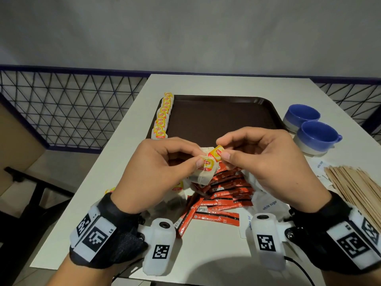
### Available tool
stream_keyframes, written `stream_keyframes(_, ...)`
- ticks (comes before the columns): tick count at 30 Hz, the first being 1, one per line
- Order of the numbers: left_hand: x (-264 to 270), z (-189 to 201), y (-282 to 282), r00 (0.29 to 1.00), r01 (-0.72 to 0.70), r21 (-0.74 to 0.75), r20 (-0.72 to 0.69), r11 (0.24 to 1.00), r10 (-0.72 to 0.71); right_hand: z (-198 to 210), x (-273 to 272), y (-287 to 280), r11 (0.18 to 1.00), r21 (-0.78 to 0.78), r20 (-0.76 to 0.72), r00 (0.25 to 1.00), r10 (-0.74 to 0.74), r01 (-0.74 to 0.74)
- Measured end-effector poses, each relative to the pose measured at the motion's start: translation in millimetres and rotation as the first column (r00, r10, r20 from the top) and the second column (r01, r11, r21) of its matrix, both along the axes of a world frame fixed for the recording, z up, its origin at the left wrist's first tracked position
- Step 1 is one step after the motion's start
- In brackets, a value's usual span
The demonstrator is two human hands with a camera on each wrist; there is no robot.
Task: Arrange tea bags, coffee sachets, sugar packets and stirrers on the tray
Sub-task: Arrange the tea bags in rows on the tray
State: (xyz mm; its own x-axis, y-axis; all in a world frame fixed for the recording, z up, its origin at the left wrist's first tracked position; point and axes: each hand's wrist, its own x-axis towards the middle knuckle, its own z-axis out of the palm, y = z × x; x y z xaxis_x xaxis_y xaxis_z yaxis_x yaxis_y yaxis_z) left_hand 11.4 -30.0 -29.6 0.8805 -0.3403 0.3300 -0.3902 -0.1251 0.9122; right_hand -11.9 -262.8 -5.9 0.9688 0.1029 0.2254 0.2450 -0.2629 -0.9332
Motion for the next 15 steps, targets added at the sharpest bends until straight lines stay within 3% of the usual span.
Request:
stream_keyframes(6, 0.2, 0.9, 0.5, 0.999, 0.029, 0.062, 0.030, 0.998, -0.031, 2.9, -0.2, 3.1, 0.992, -0.122, 0.033, 0.999, -0.015, 0.019)
stream_keyframes(15, -0.5, 0.4, -3.7, 0.998, 0.051, 0.030, 0.023, 0.998, -0.052, 2.9, 1.7, 7.2, 0.981, -0.195, 0.055, 0.998, 0.021, -0.010)
